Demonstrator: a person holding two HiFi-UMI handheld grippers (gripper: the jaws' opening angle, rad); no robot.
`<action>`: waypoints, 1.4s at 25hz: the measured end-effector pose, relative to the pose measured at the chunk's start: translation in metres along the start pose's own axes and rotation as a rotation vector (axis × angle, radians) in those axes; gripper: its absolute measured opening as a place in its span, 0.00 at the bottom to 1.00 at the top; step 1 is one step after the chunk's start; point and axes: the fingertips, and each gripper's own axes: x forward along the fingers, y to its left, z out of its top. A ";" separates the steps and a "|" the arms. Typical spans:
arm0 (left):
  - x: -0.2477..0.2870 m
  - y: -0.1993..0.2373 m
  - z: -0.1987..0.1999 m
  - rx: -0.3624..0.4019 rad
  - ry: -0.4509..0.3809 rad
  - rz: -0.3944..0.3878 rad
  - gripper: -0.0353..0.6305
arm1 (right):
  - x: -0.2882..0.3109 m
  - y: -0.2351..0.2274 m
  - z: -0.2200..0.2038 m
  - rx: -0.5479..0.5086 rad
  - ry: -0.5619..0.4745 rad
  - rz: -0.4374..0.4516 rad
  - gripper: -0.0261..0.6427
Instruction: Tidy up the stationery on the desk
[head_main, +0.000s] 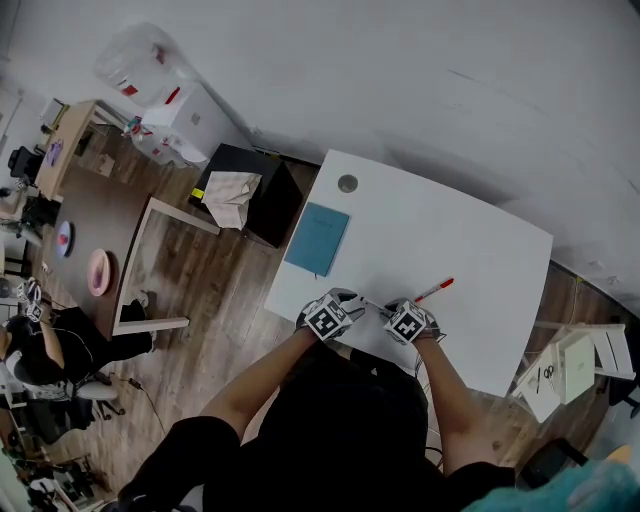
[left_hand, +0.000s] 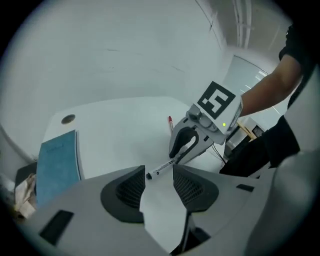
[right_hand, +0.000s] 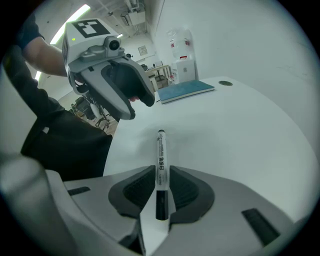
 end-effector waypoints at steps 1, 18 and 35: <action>0.003 -0.002 0.000 0.023 0.014 -0.006 0.30 | -0.003 -0.001 0.000 0.018 -0.013 -0.004 0.17; 0.066 -0.042 0.002 0.510 0.266 -0.218 0.31 | -0.079 -0.007 -0.036 0.445 -0.316 -0.146 0.17; 0.091 -0.032 -0.010 0.510 0.358 -0.186 0.19 | -0.081 0.014 -0.084 0.563 -0.350 -0.203 0.17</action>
